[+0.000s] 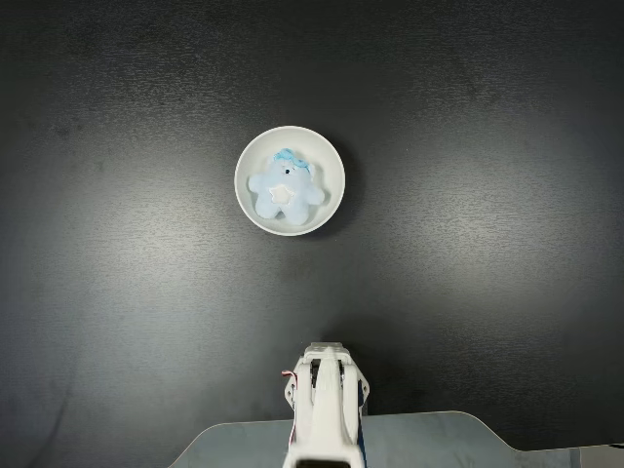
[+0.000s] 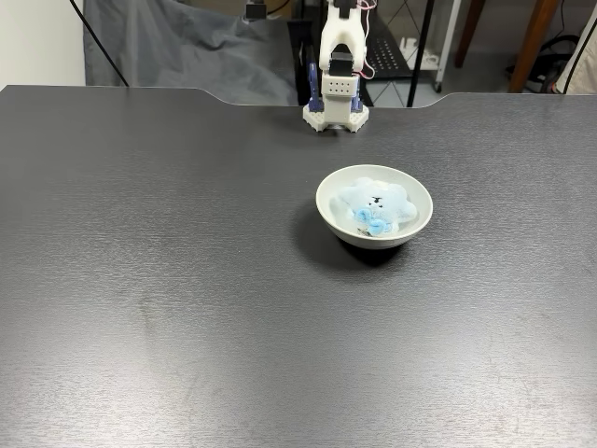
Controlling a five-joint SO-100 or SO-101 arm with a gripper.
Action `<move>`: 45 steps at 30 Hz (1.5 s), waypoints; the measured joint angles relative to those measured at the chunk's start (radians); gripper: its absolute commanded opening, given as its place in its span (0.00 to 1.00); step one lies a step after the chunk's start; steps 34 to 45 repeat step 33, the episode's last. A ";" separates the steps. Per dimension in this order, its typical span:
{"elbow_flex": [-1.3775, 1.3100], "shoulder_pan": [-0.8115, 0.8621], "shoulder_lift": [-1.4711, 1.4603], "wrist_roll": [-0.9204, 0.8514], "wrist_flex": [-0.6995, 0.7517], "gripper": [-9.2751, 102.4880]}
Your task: Grasp a skyblue doll and put it in the white bowl.
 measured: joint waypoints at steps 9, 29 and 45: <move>0.793 -0.006 0.431 0.000 -0.353 0.07; 1.336 -0.006 0.456 0.201 -0.383 0.07; 1.365 -0.006 0.456 0.232 -0.383 0.07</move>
